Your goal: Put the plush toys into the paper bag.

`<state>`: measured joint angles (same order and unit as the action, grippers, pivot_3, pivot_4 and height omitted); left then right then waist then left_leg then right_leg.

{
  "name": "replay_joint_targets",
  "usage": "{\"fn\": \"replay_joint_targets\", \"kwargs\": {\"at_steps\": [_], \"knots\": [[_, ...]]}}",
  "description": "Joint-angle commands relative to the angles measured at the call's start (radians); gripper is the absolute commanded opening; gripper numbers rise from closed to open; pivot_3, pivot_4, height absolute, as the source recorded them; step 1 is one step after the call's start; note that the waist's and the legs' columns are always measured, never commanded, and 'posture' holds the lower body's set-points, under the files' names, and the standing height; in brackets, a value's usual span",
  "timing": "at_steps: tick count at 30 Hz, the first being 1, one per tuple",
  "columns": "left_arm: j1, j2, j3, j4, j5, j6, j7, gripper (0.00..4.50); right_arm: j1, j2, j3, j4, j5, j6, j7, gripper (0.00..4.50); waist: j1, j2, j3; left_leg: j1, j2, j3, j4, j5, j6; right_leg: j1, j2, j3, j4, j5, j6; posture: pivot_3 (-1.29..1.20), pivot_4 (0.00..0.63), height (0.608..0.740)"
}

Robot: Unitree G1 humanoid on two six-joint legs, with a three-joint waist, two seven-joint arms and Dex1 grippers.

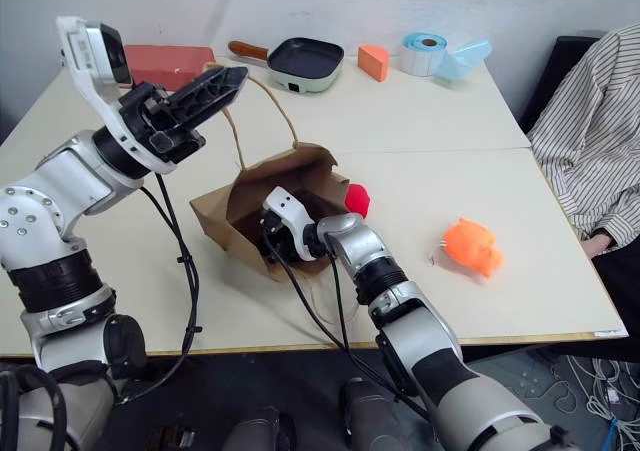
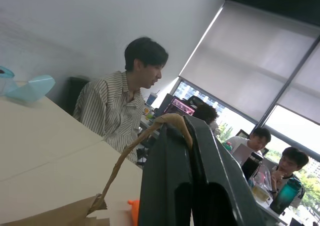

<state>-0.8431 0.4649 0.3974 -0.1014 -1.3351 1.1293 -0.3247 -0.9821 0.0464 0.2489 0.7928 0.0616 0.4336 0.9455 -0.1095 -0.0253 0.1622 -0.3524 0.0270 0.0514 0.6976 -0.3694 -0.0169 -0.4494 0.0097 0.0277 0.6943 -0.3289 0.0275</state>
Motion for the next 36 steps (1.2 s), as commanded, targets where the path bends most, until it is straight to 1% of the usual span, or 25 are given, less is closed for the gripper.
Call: {"fn": "replay_joint_targets", "kwargs": {"at_steps": [1, 4, 6, 10, 13, 17, 19, 21, 24, 27, 28, 29, 30, 31, 33, 36], "knots": [[0.008, 0.000, -0.028, -0.038, 0.002, -0.033, -0.031, 0.00, 0.039, -0.007, 0.020, -0.052, -0.008, 0.017, 0.005, 0.02, 0.000, 0.000, 0.000, 0.000, 0.000, 0.000, 0.000, 0.000, 0.000, 0.000, 0.000, 0.000, 0.000, 0.000, 0.000, 0.00, 0.150, 0.740], [0.044, 0.003, -0.091, -0.066, 0.065, -0.055, -0.066, 0.00, 0.093, -0.054, 0.055, -0.222, -0.041, -0.047, -0.008, 0.02, 0.001, 0.000, 0.000, 0.000, 0.000, 0.000, 0.000, 0.000, 0.000, 0.000, 0.000, 0.000, 0.000, 0.000, 0.000, 0.00, 0.150, 0.740], [0.064, 0.004, -0.114, -0.073, 0.081, -0.061, -0.087, 0.00, 0.145, -0.102, 0.064, -0.397, -0.032, -0.015, 0.006, 0.02, 0.007, 0.000, 0.000, -0.001, 0.000, 0.000, 0.000, 0.000, 0.000, 0.000, 0.000, 0.000, -0.001, 0.000, 0.000, 0.00, 0.150, 0.740], [0.083, 0.013, -0.124, -0.067, 0.091, -0.068, -0.117, 0.00, 0.263, -0.211, 0.035, -0.769, 0.055, 0.147, 0.042, 0.02, 0.021, 0.000, 0.000, -0.002, 0.000, -0.001, 0.000, 0.000, 0.000, -0.001, 0.000, 0.000, -0.002, 0.000, 0.000, 0.00, 0.150, 0.740], [0.092, 0.023, -0.122, -0.062, 0.081, -0.058, -0.125, 0.00, 0.335, -0.290, -0.020, -0.966, 0.125, 0.260, 0.034, 0.02, 0.026, 0.000, 0.000, -0.002, 0.000, -0.001, -0.001, 0.000, -0.001, -0.001, 0.000, -0.001, -0.003, 0.000, 0.000, 0.00, 0.150, 0.740], [0.111, 0.048, -0.126, -0.065, 0.069, -0.038, -0.144, 0.00, 0.429, -0.359, -0.176, -1.187, 0.293, 0.471, -0.004, 0.02, 0.035, 0.000, 0.000, -0.002, 0.000, -0.001, -0.002, -0.001, -0.001, -0.001, 0.000, -0.001, -0.005, 0.000, 0.000, 0.00, 0.150, 0.740], [0.119, 0.065, -0.125, -0.063, 0.069, -0.030, -0.156, 0.00, 0.486, -0.394, -0.298, -1.302, 0.405, 0.586, -0.025, 0.02, 0.039, 0.000, 0.000, -0.002, 0.000, -0.002, -0.002, -0.001, 0.000, -0.001, 0.000, -0.001, -0.005, 0.000, 0.000, 0.00, 0.150, 0.740], [0.128, 0.083, -0.119, -0.061, 0.067, -0.023, -0.164, 0.00, 0.545, -0.434, -0.408, -1.391, 0.472, 0.655, -0.062, 0.02, 0.042, 0.000, 0.000, -0.002, 0.000, -0.002, -0.004, -0.001, 0.000, -0.001, 0.000, -0.001, -0.005, 0.000, 0.000, 0.00, 0.150, 0.740], [0.154, 0.127, -0.100, -0.069, 0.051, 0.001, -0.176, 0.00, 0.716, -0.539, -0.619, -1.504, 0.475, 0.698, -0.123, 0.02, 0.056, 0.000, 0.000, -0.001, -0.001, -0.002, -0.005, -0.001, 0.000, 0.000, 0.000, -0.001, -0.006, 0.000, 0.000, 0.00, 0.150, 0.740], [0.189, 0.176, -0.082, -0.083, 0.037, 0.017, -0.197, 0.00, 0.930, -0.636, -0.810, -1.560, 0.448, 0.670, -0.138, 0.02, 0.071, 0.000, 0.000, -0.002, -0.001, -0.002, -0.010, -0.001, 0.000, 0.000, 0.000, 0.000, -0.014, 0.000, 0.000, 0.00, 0.150, 0.740], [0.198, 0.192, -0.076, -0.086, 0.034, 0.020, -0.204, 0.00, 1.032, -0.673, -0.871, -1.567, 0.414, 0.628, -0.125, 0.37, 0.077, 0.000, 0.000, -0.001, -0.001, -0.002, -0.011, -0.001, 0.000, 0.001, 0.000, 0.000, -0.015, 0.000, 0.000, 0.00, 0.150, 0.740], [0.203, 0.202, -0.073, -0.086, 0.032, 0.022, -0.209, 0.00, 1.104, -0.700, -0.910, -1.571, 0.395, 0.594, -0.118, 0.58, 0.081, 0.000, 0.000, -0.001, -0.002, -0.002, -0.012, 0.000, 0.000, 0.001, 0.000, 0.000, -0.016, 0.000, 0.000, 0.00, 0.150, 0.740], [0.204, 0.206, -0.070, -0.085, 0.029, 0.022, -0.208, 0.00, 1.194, -0.719, -0.953, -1.568, 0.362, 0.538, -0.100, 0.88, 0.083, 0.000, 0.000, 0.000, -0.002, -0.002, -0.013, 0.000, 0.001, 0.002, 0.000, 0.000, -0.017, 0.000, 0.000, 0.00, 0.150, 0.740], [0.204, 0.208, -0.069, -0.083, 0.028, 0.022, -0.209, 0.00, 1.253, -0.731, -0.977, -1.564, 0.344, 0.498, -0.092, 1.22, 0.084, 0.000, 0.000, 0.001, -0.002, -0.002, -0.013, 0.000, 0.001, 0.003, 0.000, 0.000, -0.018, 0.000, 0.000, 0.00, 0.150, 0.740], [0.197, 0.201, -0.075, -0.079, 0.033, 0.013, -0.203, 0.00, 1.342, -0.729, -1.016, -1.538, 0.316, 0.427, -0.095, 1.83, 0.079, 0.000, 0.000, 0.002, -0.003, -0.001, -0.014, 0.000, 0.001, 0.004, 0.000, 0.001, -0.018, 0.000, 0.000, 0.00, 0.150, 0.740], [0.188, 0.187, -0.086, -0.078, 0.049, -0.003, -0.196, 0.00, 1.396, -0.739, -1.005, -1.504, 0.280, 0.336, -0.109, 2.75, 0.075, 0.000, 0.000, 0.005, -0.003, 0.000, -0.014, 0.000, 0.001, 0.006, 0.000, 0.003, -0.016, 0.000, 0.000, 0.00, 0.150, 0.740]]}}
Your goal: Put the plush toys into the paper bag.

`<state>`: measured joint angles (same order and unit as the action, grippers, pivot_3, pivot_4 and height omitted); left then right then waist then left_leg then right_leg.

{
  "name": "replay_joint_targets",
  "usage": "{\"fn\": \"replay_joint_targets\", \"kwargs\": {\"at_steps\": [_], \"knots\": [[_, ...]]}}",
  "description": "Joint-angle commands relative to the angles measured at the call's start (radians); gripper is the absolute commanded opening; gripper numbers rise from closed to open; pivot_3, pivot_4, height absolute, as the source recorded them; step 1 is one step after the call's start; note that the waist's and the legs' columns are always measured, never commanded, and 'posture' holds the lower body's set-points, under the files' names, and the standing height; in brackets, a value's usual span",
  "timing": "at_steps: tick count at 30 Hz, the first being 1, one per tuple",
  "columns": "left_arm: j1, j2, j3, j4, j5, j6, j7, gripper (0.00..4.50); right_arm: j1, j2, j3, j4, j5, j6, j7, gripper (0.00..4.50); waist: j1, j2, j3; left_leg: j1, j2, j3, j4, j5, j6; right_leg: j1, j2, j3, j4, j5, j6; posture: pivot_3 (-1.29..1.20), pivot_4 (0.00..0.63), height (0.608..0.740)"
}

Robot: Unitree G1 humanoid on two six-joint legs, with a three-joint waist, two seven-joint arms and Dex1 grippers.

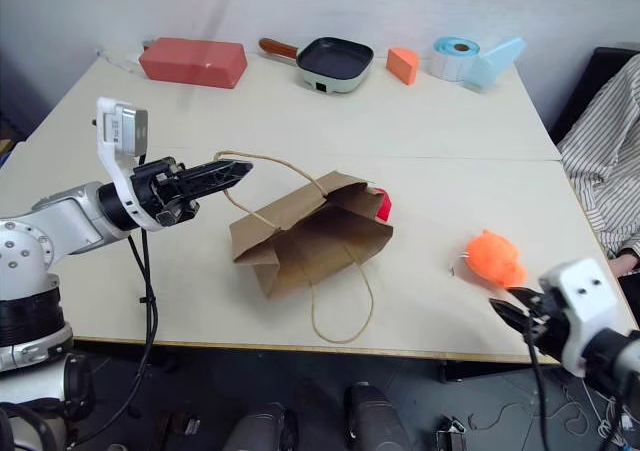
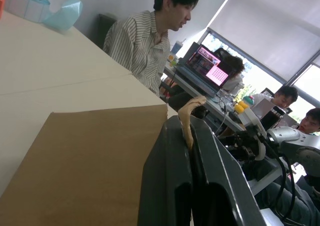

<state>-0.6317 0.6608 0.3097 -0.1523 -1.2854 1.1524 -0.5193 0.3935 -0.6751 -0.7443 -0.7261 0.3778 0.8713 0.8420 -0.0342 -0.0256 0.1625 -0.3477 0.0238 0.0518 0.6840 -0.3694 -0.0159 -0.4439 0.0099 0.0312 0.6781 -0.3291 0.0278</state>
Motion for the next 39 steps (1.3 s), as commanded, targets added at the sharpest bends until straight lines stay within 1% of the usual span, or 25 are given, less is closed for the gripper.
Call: {"fn": "replay_joint_targets", "kwargs": {"at_steps": [1, 3, 5, 8, 12, 14, 17, 20, 23, 24, 26, 28, 30, 31, 32, 34, 36, 39], "knots": [[-0.026, -0.014, 0.002, -0.027, 0.000, -0.030, 0.005, 0.00, 0.024, -0.019, -0.001, 0.031, -0.048, -0.134, -0.013, 3.13, 0.000, 0.000, 0.000, 0.001, 0.000, 0.001, 0.000, 0.000, 0.000, 0.001, 0.000, 0.001, 0.001, 0.000, 0.000, 0.00, 0.150, 0.740], [-0.031, -0.021, 0.003, -0.024, -0.001, -0.033, 0.011, 0.00, 0.021, -0.020, 0.013, 0.058, -0.060, -0.178, -0.023, 3.82, 0.000, 0.000, 0.000, 0.003, -0.001, 0.001, -0.001, 0.000, 0.000, 0.002, 0.000, 0.001, 0.001, 0.000, 0.000, 0.00, 0.150, 0.740], [-0.031, -0.024, 0.000, -0.029, 0.000, -0.035, 0.015, 0.00, -0.032, -0.022, 0.061, 0.118, -0.080, -0.239, -0.049, 4.44, -0.001, 0.000, 0.000, 0.004, -0.001, 0.002, -0.001, 0.000, 0.000, 0.002, 0.000, 0.002, 0.001, 0.000, 0.000, 0.00, 0.150, 0.740], [-0.031, -0.028, -0.007, -0.036, 0.008, -0.042, 0.017, 0.00, -0.118, -0.028, 0.158, 0.216, -0.133, -0.319, -0.097, 4.44, 0.000, 0.000, 0.000, 0.005, -0.001, 0.003, -0.001, 0.000, 0.000, 0.002, 0.000, 0.004, 0.002, 0.000, 0.000, 0.00, 0.150, 0.740], [-0.048, -0.043, -0.013, -0.029, 0.022, -0.056, 0.026, 0.00, -0.254, -0.056, 0.352, 0.432, -0.271, -0.436, -0.167, 4.44, 0.004, 0.000, 0.000, 0.005, -0.001, 0.004, -0.001, 0.001, 0.000, 0.002, 0.000, 0.004, 0.002, 0.000, 0.000, 0.00, 0.150, 0.740], [-0.058, -0.048, -0.020, -0.022, 0.037, -0.066, 0.026, 0.00, -0.334, -0.037, 0.406, 0.530, -0.298, -0.467, -0.209, 4.44, 0.005, 0.000, 0.000, 0.005, -0.001, 0.004, -0.001, 0.001, 0.000, 0.001, 0.000, 0.004, 0.002, 0.000, 0.000, 0.00, 0.150, 0.740], [-0.069, -0.055, -0.029, -0.014, 0.067, -0.080, 0.027, 0.00, -0.401, -0.022, 0.446, 0.616, -0.304, -0.514, -0.229, 3.87, 0.004, 0.000, 0.000, 0.005, -0.001, 0.005, -0.001, 0.001, 0.000, 0.001, 0.000, 0.005, 0.002, 0.000, 0.000, 0.00, 0.150, 0.740], [-0.075, -0.058, -0.035, -0.005, 0.085, -0.090, 0.025, 0.00, -0.420, -0.006, 0.439, 0.611, -0.269, -0.531, -0.232, 2.88, 0.005, 0.000, 0.000, 0.005, 0.000, 0.005, -0.002, 0.001, 0.000, 0.001, 0.000, 0.004, 0.002, 0.000, 0.000, 0.00, 0.150, 0.740], [-0.077, -0.060, -0.037, 0.000, 0.097, -0.095, 0.024, 0.00, -0.408, -0.006, 0.398, 0.504, -0.195, -0.476, -0.214, 1.77, 0.003, 0.000, 0.000, 0.005, 0.000, 0.005, -0.001, 0.001, 0.000, 0.001, 0.000, 0.004, 0.002, 0.000, 0.000, 0.00, 0.150, 0.740], [-0.076, -0.061, -0.038, 0.000, 0.099, -0.095, 0.024, 0.00, -0.401, -0.008, 0.377, 0.455, -0.150, -0.454, -0.196, 1.46, 0.004, 0.001, 0.001, 0.005, 0.000, 0.005, -0.001, 0.001, 0.000, 0.001, 0.000, 0.004, 0.002, 0.000, 0.000, 0.00, 0.150, 0.740], [-0.077, -0.062, -0.038, 0.001, 0.103, -0.095, 0.024, 0.00, -0.397, -0.013, 0.326, 0.327, -0.003, -0.388, -0.142, 0.82, 0.004, 0.001, 0.001, 0.005, 0.000, 0.005, -0.001, 0.001, 0.000, 0.001, 0.000, 0.004, 0.003, 0.000, 0.000, 0.00, 0.150, 0.740], [-0.081, -0.063, -0.039, 0.003, 0.106, -0.092, 0.021, 0.00, -0.405, -0.040, 0.299, 0.208, 0.135, -0.326, -0.084, 0.30, 0.003, 0.002, 0.001, 0.005, 0.000, 0.005, -0.002, 0.001, 0.000, 0.001, 0.000, 0.004, 0.003, 0.000, 0.000, 0.00, 0.150, 0.740], [-0.088, -0.064, -0.043, 0.007, 0.111, -0.091, 0.017, 0.00, -0.424, -0.078, 0.305, 0.127, 0.217, -0.276, -0.057, 0.07, 0.002, 0.001, 0.001, 0.005, 0.000, 0.005, -0.001, 0.001, 0.000, 0.001, 0.000, 0.004, 0.003, 0.000, 0.000, 0.00, 0.150, 0.740], [-0.094, -0.065, -0.046, 0.012, 0.115, -0.091, 0.015, 0.00, -0.449, -0.098, 0.327, 0.094, 0.251, -0.249, -0.053, 0.07, 0.003, 0.001, 0.001, 0.005, 0.000, 0.004, -0.001, 0.001, 0.000, 0.001, 0.000, 0.004, 0.002, 0.000, 0.000, 0.00, 0.150, 0.740], [-0.101, -0.068, -0.049, 0.017, 0.119, -0.093, 0.013, 0.00, -0.483, -0.114, 0.364, 0.067, 0.284, -0.216, -0.055, 0.07, 0.003, 0.001, 0.001, 0.005, 0.000, 0.004, -0.001, 0.001, 0.000, 0.001, 0.000, 0.003, 0.002, 0.000, 0.000, 0.00, 0.150, 0.740], [-0.115, -0.071, -0.053, 0.029, 0.126, -0.095, 0.009, 0.00, -0.551, -0.129, 0.449, 0.039, 0.303, -0.180, -0.061, 0.07, 0.003, 0.001, 0.001, 0.005, 0.000, 0.004, -0.001, 0.001, 0.000, 0.001, 0.000, 0.003, 0.002, 0.000, 0.000, 0.00, 0.150, 0.740], [-0.126, -0.075, -0.055, 0.033, 0.128, -0.093, 0.006, 0.00, -0.634, -0.114, 0.562, 0.051, 0.270, -0.162, -0.084, 0.07, 0.004, 0.001, 0.001, 0.005, 0.000, 0.004, -0.001, 0.001, 0.000, 0.001, 0.000, 0.003, 0.002, 0.000, 0.000, 0.00, 0.150, 0.740], [-0.139, -0.078, -0.056, 0.037, 0.128, -0.089, -0.003, 0.00, -0.768, -0.057, 0.738, 0.146, 0.163, -0.170, -0.127, 0.07, 0.000, 0.001, 0.001, 0.004, 0.000, 0.004, -0.001, 0.001, 0.000, 0.001, 0.000, 0.003, 0.002, 0.000, 0.000, 0.00, 0.150, 0.740]]}}
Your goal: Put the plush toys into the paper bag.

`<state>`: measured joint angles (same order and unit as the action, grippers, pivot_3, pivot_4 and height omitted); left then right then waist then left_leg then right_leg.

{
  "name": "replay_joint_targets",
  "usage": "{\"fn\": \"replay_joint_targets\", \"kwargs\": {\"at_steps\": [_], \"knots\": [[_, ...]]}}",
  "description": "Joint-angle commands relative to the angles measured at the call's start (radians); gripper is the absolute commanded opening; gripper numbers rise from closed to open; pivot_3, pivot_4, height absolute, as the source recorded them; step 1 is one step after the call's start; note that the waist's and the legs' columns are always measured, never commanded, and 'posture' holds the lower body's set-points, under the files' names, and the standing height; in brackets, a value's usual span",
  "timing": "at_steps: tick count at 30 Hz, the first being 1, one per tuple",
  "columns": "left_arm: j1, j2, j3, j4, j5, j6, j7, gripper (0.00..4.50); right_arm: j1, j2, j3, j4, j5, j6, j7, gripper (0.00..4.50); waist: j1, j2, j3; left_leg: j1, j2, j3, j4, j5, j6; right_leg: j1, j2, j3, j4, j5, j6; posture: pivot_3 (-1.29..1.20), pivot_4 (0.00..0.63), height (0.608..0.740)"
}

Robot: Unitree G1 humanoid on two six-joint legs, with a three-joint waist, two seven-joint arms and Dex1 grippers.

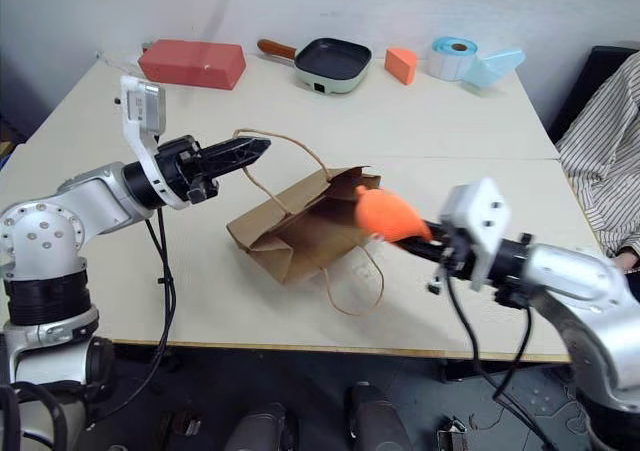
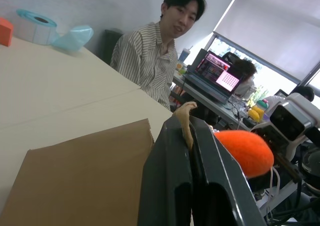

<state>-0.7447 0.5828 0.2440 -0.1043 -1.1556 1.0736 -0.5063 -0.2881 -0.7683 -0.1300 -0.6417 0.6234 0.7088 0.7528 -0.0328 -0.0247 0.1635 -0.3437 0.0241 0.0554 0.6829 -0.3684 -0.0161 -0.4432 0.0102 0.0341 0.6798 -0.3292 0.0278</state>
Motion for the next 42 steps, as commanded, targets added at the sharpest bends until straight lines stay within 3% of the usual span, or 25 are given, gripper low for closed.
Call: {"fn": "replay_joint_targets", "kwargs": {"at_steps": [1, 5, 10, 17, 20, 23, 27, 33, 37, 42], "knots": [[-0.029, 0.000, 0.010, -0.011, -0.002, -0.009, -0.017, 0.00, -0.120, 0.053, 0.170, 0.096, -0.115, -0.017, -0.044, 0.07, -0.002, 0.000, 0.000, 0.000, 0.000, 0.000, 0.000, 0.000, 0.000, 0.000, 0.000, 0.000, 0.000, 0.000, 0.000, 0.00, 0.150, 0.740], [-0.033, 0.003, 0.019, -0.019, -0.016, 0.001, -0.017, 0.00, -0.259, 0.161, 0.355, 0.300, -0.259, -0.051, -0.076, 0.07, -0.004, 0.000, 0.000, -0.001, 0.001, 0.000, 0.001, 0.000, 0.000, -0.002, 0.000, -0.001, 0.000, 0.000, 0.000, 0.00, 0.150, 0.740], [-0.028, -0.001, 0.048, -0.030, -0.048, 0.011, 0.006, 0.00, -0.420, 0.316, 0.497, 0.580, -0.400, -0.156, -0.061, 0.07, -0.017, 0.000, 0.000, -0.003, 0.001, -0.001, 0.001, 0.000, 0.000, -0.004, 0.000, -0.001, 0.001, 0.000, 0.000, 0.00, 0.150, 0.740], [0.010, 0.003, 0.081, -0.058, -0.055, 0.006, 0.049, 0.00, -0.628, 0.548, 0.608, 1.035, -0.586, -0.407, -0.069, 0.07, -0.045, 0.000, 0.000, -0.007, 0.001, -0.003, 0.004, 0.001, -0.001, -0.006, 0.000, -0.004, 0.003, 0.000, 0.000, 0.00, 0.150, 0.740], [0.018, 0.003, 0.099, -0.063, -0.058, 0.002, 0.071, 0.00, -0.684, 0.650, 0.585, 1.227, -0.614, -0.516, -0.100, 0.07, -0.052, 0.000, 0.000, -0.009, 0.001, -0.004, 0.007, 0.001, -0.001, -0.007, -0.001, -0.005, 0.007, 0.000, 0.000, 0.00, 0.150, 0.740], [0.026, 0.009, 0.108, -0.066, -0.052, 0.001, 0.079, 0.00, -0.716, 0.722, 0.529, 1.328, -0.591, -0.557, -0.089, 0.97, -0.056, 0.000, 0.000, -0.009, 0.001, -0.004, 0.008, 0.001, -0.001, -0.007, -0.001, -0.005, 0.009, 0.000, 0.000, 0.00, 0.150, 0.740], [0.043, 0.026, 0.115, -0.065, -0.035, -0.004, 0.073, 0.00, -0.692, 0.733, 0.459, 1.223, -0.517, -0.502, -0.002, 2.45, -0.056, 0.000, 0.000, -0.009, 0.002, -0.004, 0.008, 0.001, -0.001, -0.007, -0.001, -0.005, 0.009, 0.000, 0.000, 0.00, 0.150, 0.740], [0.056, 0.039, 0.115, -0.047, -0.013, -0.017, 0.058, 0.00, -0.534, 0.595, 0.376, 0.736, -0.353, -0.199, 0.109, 4.47, -0.046, 0.000, 0.000, -0.011, 0.001, -0.008, 0.008, 0.000, 0.000, -0.007, -0.001, -0.006, 0.008, 0.000, 0.000, 0.00, 0.150, 0.740], [0.052, 0.039, 0.110, -0.037, -0.005, -0.019, 0.051, 0.00, -0.371, 0.409, 0.296, 0.378, -0.231, -0.025, 0.152, 4.49, -0.026, 0.000, 0.000, -0.013, 0.000, -0.014, 0.008, 0.000, 0.000, -0.006, -0.001, -0.006, 0.007, 0.000, 0.000, 0.00, 0.150, 0.740], [0.049, 0.051, 0.112, -0.032, -0.010, -0.011, 0.038, 0.00, -0.067, 0.190, 0.004, 0.079, -0.111, 0.151, 0.085, 4.49, -0.013, 0.000, 0.000, -0.014, 0.000, -0.015, 0.006, 0.000, 0.000, -0.005, -0.001, -0.007, 0.002, 0.000, 0.000, 0.00, 0.150, 0.740]]}}
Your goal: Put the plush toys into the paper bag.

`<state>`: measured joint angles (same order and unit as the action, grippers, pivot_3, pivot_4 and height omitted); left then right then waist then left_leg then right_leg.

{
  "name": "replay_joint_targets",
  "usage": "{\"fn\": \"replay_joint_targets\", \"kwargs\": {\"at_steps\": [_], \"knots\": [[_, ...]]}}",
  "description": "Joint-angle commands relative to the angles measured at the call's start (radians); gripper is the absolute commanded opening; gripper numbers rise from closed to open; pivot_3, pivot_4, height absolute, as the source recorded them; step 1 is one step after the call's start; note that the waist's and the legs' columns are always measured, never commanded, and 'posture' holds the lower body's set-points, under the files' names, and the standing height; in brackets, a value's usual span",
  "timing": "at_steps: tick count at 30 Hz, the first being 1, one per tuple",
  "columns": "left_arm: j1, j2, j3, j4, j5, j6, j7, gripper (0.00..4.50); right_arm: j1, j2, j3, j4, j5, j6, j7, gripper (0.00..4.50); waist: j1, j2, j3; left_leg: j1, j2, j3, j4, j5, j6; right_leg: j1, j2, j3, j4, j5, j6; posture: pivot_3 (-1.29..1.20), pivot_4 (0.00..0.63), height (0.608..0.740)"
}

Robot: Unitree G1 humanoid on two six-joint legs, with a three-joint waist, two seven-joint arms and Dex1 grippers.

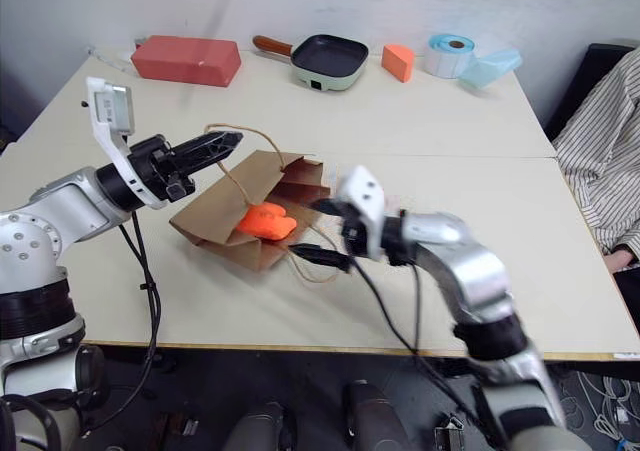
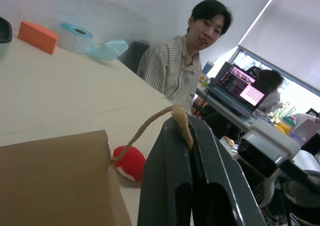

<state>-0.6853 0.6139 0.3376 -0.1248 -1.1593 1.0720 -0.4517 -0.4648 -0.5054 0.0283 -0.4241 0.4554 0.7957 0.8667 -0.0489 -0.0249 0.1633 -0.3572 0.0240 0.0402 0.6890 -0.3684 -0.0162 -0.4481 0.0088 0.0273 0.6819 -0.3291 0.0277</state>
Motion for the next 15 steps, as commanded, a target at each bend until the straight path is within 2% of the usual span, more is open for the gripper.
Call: {"fn": "replay_joint_targets", "kwargs": {"at_steps": [1, 3, 6, 10, 15], "knots": [[-0.011, 0.021, 0.019, -0.008, -0.007, -0.008, -0.020, 0.00, 0.183, -0.106, -0.213, -0.171, 0.060, 0.077, -0.041, 4.49, 0.006, 0.000, 0.000, 0.001, 0.000, -0.001, -0.001, 0.000, 0.000, 0.001, 0.000, 0.000, -0.001, 0.000, 0.000, 0.00, 0.150, 0.740], [-0.013, 0.024, 0.015, -0.003, -0.009, -0.006, -0.027, 0.00, 0.304, -0.131, -0.321, -0.204, 0.061, 0.088, -0.082, 4.49, 0.008, 0.000, 0.000, 0.002, -0.001, 0.000, -0.003, 0.000, 0.000, 0.002, 0.000, 0.000, -0.002, 0.000, 0.000, 0.00, 0.150, 0.740], [-0.019, 0.021, 0.004, 0.002, -0.006, -0.008, -0.036, 0.00, 0.351, -0.087, -0.389, -0.183, 0.043, 0.101, -0.210, 4.49, 0.002, 0.000, 0.000, 0.003, -0.001, 0.000, -0.004, 0.001, -0.001, 0.002, 0.000, 0.002, -0.002, 0.000, 0.000, 0.00, 0.150, 0.740], [-0.031, 0.015, -0.007, 0.011, 0.002, -0.013, -0.043, 0.00, 0.275, 0.003, -0.351, -0.109, 0.080, 0.145, -0.306, 4.49, -0.008, 0.000, 0.000, 0.006, -0.002, 0.001, -0.004, 0.003, -0.003, 0.002, 0.000, 0.003, 0.000, 0.000, 0.000, 0.00, 0.150, 0.740], [-0.050, 0.015, -0.016, 0.023, 0.015, -0.019, -0.053, 0.00, 0.046, 0.117, -0.136, 0.155, -0.088, 0.005, -0.418, 4.49, -0.013, 0.000, 0.000, 0.006, -0.003, 0.001, -0.004, 0.004, -0.003, 0.001, 0.001, 0.004, 0.001, 0.000, 0.000, 0.00, 0.150, 0.740]]}}
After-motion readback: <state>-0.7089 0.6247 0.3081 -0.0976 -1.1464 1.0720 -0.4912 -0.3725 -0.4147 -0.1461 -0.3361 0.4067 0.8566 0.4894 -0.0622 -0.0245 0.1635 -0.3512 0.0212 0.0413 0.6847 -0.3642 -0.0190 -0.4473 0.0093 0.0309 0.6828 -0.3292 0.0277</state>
